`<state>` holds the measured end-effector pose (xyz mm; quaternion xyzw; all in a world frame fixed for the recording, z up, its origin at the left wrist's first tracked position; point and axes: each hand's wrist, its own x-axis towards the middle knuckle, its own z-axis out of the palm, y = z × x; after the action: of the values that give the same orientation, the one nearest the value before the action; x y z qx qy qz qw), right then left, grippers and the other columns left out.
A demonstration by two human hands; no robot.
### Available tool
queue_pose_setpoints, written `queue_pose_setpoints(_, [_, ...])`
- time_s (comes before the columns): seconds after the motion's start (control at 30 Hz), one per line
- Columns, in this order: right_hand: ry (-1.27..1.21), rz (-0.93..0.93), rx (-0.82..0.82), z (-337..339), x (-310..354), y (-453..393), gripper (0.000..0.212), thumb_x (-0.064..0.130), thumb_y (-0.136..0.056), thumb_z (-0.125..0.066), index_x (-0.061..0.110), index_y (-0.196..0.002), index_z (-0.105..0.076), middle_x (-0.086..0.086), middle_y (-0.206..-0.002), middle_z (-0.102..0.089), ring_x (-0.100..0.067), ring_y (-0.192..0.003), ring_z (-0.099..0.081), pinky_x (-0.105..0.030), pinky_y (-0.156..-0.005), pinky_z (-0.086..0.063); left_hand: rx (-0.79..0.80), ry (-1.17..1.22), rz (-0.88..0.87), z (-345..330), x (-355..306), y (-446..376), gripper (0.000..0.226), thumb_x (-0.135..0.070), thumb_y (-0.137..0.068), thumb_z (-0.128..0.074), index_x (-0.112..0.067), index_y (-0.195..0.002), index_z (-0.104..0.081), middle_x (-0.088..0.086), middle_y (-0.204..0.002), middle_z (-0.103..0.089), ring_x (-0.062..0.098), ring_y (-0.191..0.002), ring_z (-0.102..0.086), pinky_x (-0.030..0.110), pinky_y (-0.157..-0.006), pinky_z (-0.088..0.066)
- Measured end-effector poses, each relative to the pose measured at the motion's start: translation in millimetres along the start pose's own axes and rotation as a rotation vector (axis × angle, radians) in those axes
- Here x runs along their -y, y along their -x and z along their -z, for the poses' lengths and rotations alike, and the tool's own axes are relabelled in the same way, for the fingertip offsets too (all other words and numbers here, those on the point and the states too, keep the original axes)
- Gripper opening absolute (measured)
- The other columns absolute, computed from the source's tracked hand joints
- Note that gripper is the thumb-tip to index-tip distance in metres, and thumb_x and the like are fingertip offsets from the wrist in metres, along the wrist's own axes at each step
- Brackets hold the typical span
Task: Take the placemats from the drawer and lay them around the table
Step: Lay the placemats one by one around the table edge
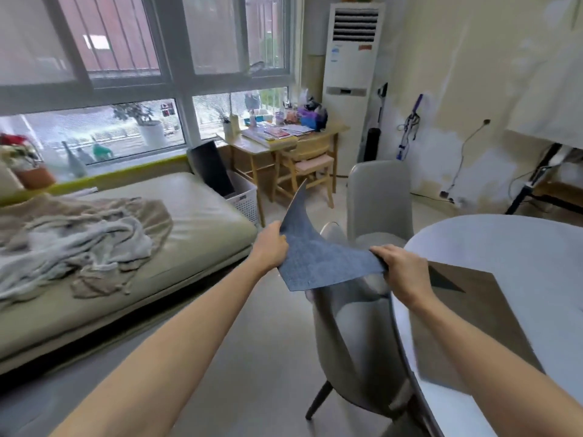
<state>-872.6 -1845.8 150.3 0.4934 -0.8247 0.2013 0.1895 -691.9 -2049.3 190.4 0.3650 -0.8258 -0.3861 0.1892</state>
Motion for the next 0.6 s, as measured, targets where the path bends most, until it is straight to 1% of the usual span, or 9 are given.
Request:
queue_pose_setpoints(0.07, [-0.048,0.046,-0.016,-33,12,-46,0.036,0.005,-0.064,-0.076,0.019,-0.097,-0.072,-0.002,-0.086,-0.073,-0.027,-0.074,-0.068,-0.035,-0.061,-0.056,-0.034,0.050,0.038,21,18,-35,0.028,-0.007,-0.096,-0.040,-0.003,-0.119,-0.056,0.016,-0.118,-0.062,0.031,-0.106,-0.058,0.037,-0.087,-0.045])
queue_pose_setpoints(0.17, [-0.078,0.080,-0.009,-75,29,-117,0.034,0.004,-0.067,-0.070,0.019,-0.098,-0.072,-0.003,-0.086,-0.072,-0.028,-0.075,-0.068,-0.036,-0.063,-0.055,-0.101,0.103,0.112,52,36,-84,0.030,-0.004,-0.094,-0.040,-0.002,-0.119,-0.058,0.016,-0.118,-0.063,0.033,-0.108,-0.058,0.036,-0.088,-0.045])
queue_pose_setpoints(0.23, [-0.077,0.117,0.006,-100,39,-159,0.037,0.003,-0.065,-0.067,0.020,-0.098,-0.072,-0.003,-0.087,-0.072,-0.028,-0.076,-0.068,-0.035,-0.063,-0.055,-0.156,0.092,0.168,69,49,-115,0.031,-0.004,-0.094,-0.040,-0.001,-0.118,-0.058,0.018,-0.117,-0.063,0.035,-0.107,-0.058,0.036,-0.084,-0.044])
queue_pose_setpoints(0.33, [-0.094,0.136,0.015,-134,52,-219,0.041,0.002,-0.061,-0.061,0.020,-0.096,-0.072,-0.004,-0.086,-0.072,-0.029,-0.075,-0.068,-0.034,-0.060,-0.053,-0.207,0.128,0.232,89,71,-168,0.031,-0.007,-0.093,-0.040,-0.002,-0.118,-0.057,0.017,-0.115,-0.062,0.034,-0.106,-0.058,0.039,-0.085,-0.047])
queue_pose_setpoints(0.43, [-0.091,0.149,0.028,-170,61,-266,0.040,-0.001,-0.062,-0.062,0.020,-0.094,-0.072,-0.002,-0.084,-0.071,-0.027,-0.074,-0.067,-0.033,-0.058,-0.052,-0.188,0.169,0.234,101,97,-222,0.029,-0.006,-0.091,-0.040,-0.001,-0.112,-0.059,0.014,-0.107,-0.064,0.032,-0.100,-0.060,0.035,-0.078,-0.046])
queue_pose_setpoints(0.53, [-0.079,0.144,0.041,-211,62,-308,0.042,-0.003,-0.060,-0.064,0.019,-0.094,-0.073,-0.003,-0.083,-0.072,-0.027,-0.072,-0.067,-0.032,-0.058,-0.050,-0.143,0.172,0.247,105,127,-284,0.027,-0.005,-0.089,-0.040,0.001,-0.108,-0.060,0.017,-0.106,-0.065,0.034,-0.096,-0.060,0.031,-0.070,-0.042])
queue_pose_setpoints(0.6, [-0.059,0.115,0.046,-238,62,-333,0.041,-0.005,-0.059,-0.064,0.018,-0.093,-0.073,-0.003,-0.080,-0.071,-0.027,-0.069,-0.067,-0.030,-0.056,-0.047,-0.093,0.158,0.228,105,145,-331,0.023,-0.006,-0.089,-0.041,0.000,-0.101,-0.061,0.019,-0.103,-0.066,0.034,-0.091,-0.059,0.032,-0.069,-0.042])
